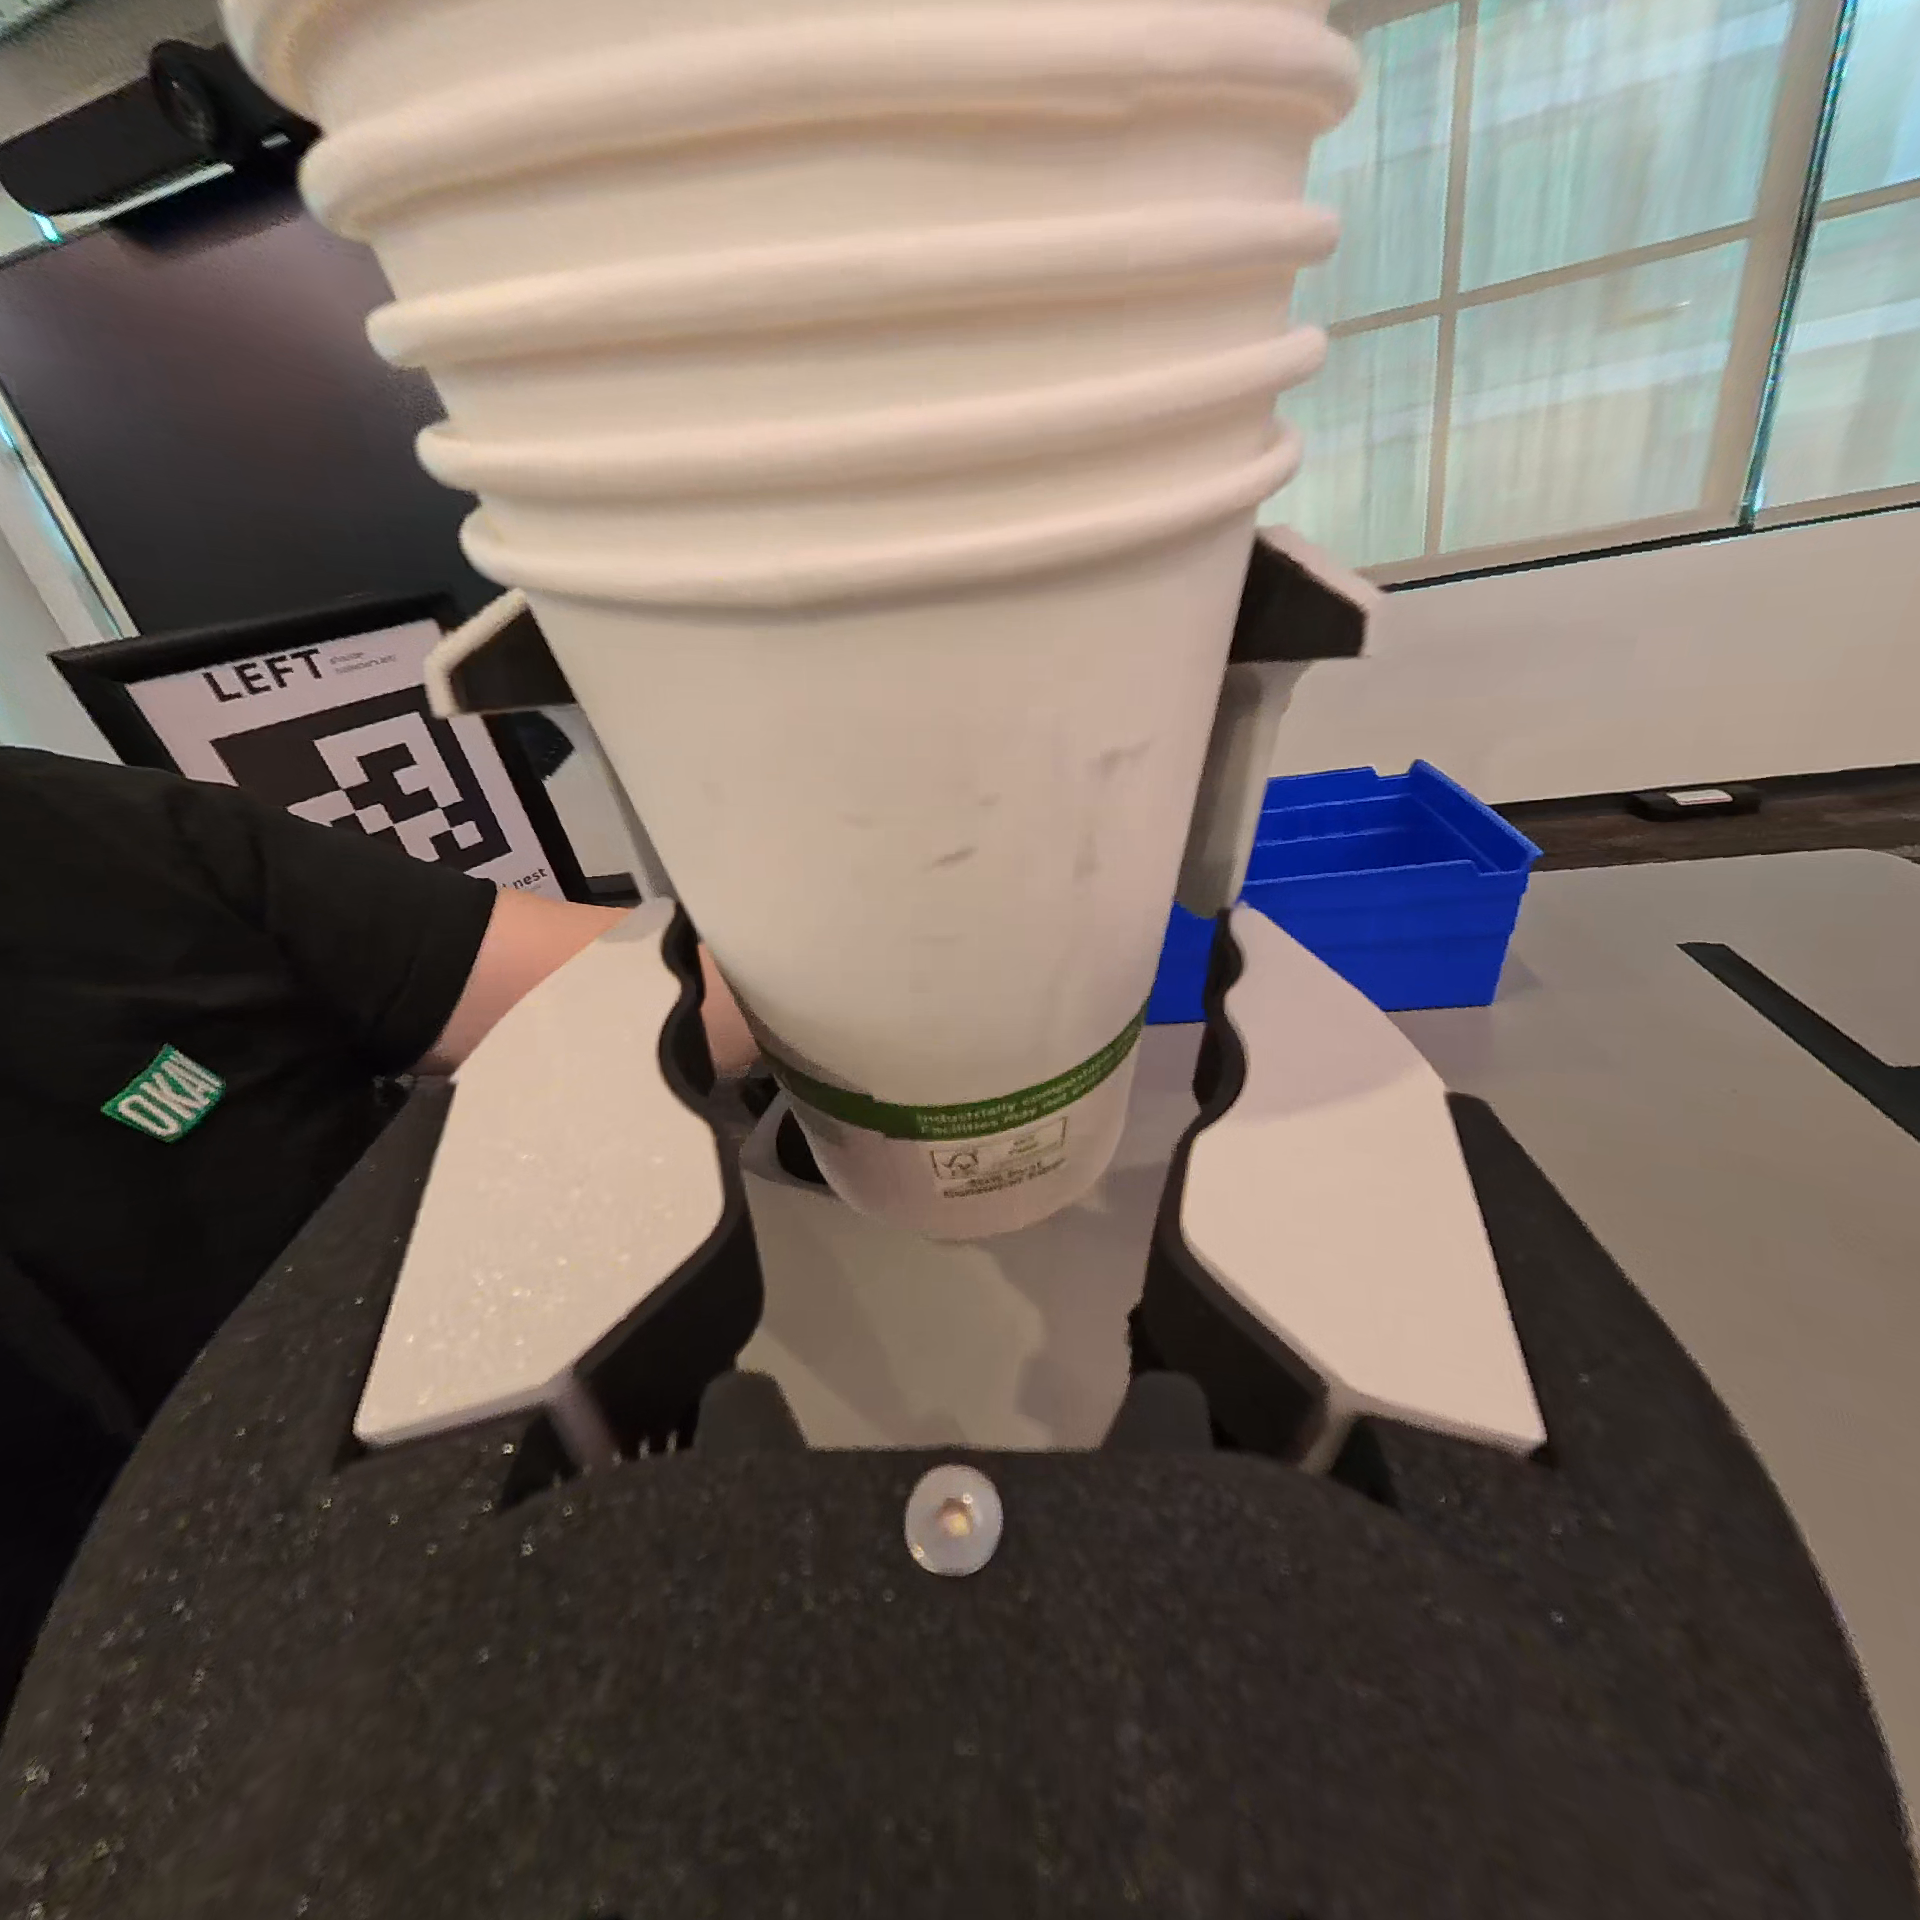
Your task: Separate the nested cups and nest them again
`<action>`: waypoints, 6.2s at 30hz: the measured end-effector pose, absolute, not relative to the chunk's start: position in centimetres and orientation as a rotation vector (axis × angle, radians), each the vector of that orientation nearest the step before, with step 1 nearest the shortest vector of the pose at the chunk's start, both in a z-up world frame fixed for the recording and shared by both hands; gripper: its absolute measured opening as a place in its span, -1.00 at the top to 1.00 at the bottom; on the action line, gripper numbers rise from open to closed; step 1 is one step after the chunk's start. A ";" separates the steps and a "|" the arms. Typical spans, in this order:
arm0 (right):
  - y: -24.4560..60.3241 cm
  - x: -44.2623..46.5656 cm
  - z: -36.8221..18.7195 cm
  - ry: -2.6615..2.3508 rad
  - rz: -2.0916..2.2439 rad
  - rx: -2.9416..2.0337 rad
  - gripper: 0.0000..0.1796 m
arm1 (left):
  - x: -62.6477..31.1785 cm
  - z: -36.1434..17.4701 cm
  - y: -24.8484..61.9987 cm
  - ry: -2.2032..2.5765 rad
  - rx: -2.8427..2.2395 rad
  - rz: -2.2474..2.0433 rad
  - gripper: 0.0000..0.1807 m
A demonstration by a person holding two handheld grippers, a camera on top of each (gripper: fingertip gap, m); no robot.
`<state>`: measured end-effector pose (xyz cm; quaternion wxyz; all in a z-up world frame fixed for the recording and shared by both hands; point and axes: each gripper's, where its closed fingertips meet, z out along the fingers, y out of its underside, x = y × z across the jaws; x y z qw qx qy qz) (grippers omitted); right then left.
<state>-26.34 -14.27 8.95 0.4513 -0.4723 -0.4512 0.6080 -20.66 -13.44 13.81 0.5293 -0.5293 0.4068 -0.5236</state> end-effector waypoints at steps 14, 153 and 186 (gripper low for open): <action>-15.1 -26.4 8.6 -1.189 1.509 -1.175 0.10 | -20.6 14.2 -14.0 0.951 -1.215 -1.275 -0.07; -3.9 -25.1 14.7 -1.649 0.319 -1.816 0.97 | -24.4 2.1 1.0 1.069 -1.550 -0.812 -0.03; -7.6 -14.7 20.7 -1.474 0.148 -1.847 0.97 | -20.3 1.0 -2.2 1.159 -1.530 -0.894 -0.03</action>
